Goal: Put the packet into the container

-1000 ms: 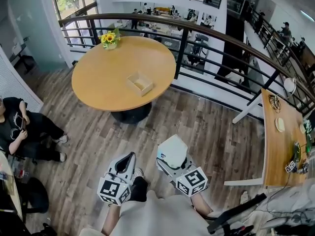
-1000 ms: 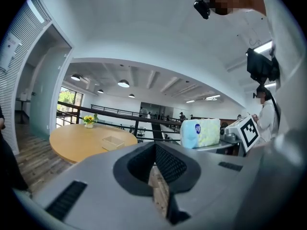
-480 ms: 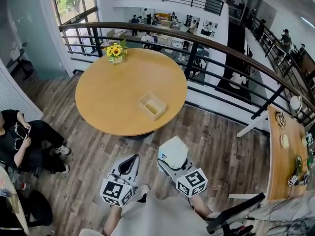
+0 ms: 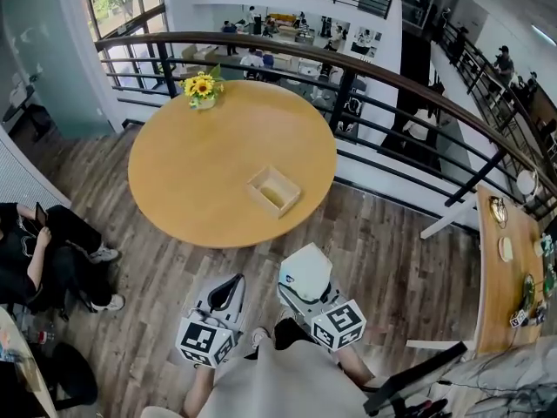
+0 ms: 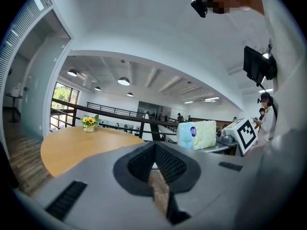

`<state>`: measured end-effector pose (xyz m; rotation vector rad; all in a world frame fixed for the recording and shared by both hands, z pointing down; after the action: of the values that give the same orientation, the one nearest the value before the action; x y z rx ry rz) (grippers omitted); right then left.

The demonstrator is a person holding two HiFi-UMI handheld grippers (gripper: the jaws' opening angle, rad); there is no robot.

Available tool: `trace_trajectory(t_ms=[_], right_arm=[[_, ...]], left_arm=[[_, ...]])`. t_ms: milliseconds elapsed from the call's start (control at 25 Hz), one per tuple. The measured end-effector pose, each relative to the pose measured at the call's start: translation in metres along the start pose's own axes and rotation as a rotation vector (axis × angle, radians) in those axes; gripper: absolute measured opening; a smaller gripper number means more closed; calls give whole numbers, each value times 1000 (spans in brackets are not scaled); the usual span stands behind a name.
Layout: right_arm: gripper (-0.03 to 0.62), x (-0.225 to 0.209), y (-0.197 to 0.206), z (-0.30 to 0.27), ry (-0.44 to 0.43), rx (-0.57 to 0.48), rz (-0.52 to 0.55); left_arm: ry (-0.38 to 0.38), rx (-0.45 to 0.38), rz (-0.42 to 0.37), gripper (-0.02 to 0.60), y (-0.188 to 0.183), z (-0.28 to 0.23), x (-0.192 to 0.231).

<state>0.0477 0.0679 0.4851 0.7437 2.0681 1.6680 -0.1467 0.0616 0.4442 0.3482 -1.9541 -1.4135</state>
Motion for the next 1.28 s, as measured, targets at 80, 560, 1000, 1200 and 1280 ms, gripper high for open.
trace_trajectory(t_ms=[80,560,1000,1200,1280], right_arm=[[302,-5,4,-4,1,10,-10],[302,-71,-4,-66,-18,-14,-16],[302,-149,-28,-118,-27,-44,-15],[302,-180,-39,-145,-46,-53,-15],[302,-190,-42,-155,-52,-55,-11]], left_arm=[[-3,11,8,5,2,-5,4],[-24,11,-1,5,-27,-80,42],[-34,5,-40,5,-77,-166,66],[-65,-8,-45,5,-97,-193,83],[-83,-16,-47,5,-103,-200,91]])
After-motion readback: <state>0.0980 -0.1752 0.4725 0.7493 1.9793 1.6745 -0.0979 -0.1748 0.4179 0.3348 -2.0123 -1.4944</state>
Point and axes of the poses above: the fingertips, and each gripper's own axes: z backward along the fingers, x to its left, y out of its underside, the point moved 7 cm from there along z, backward along the fingers, and after that the axes turned 15 degrees about z, right-handed, at the moved point
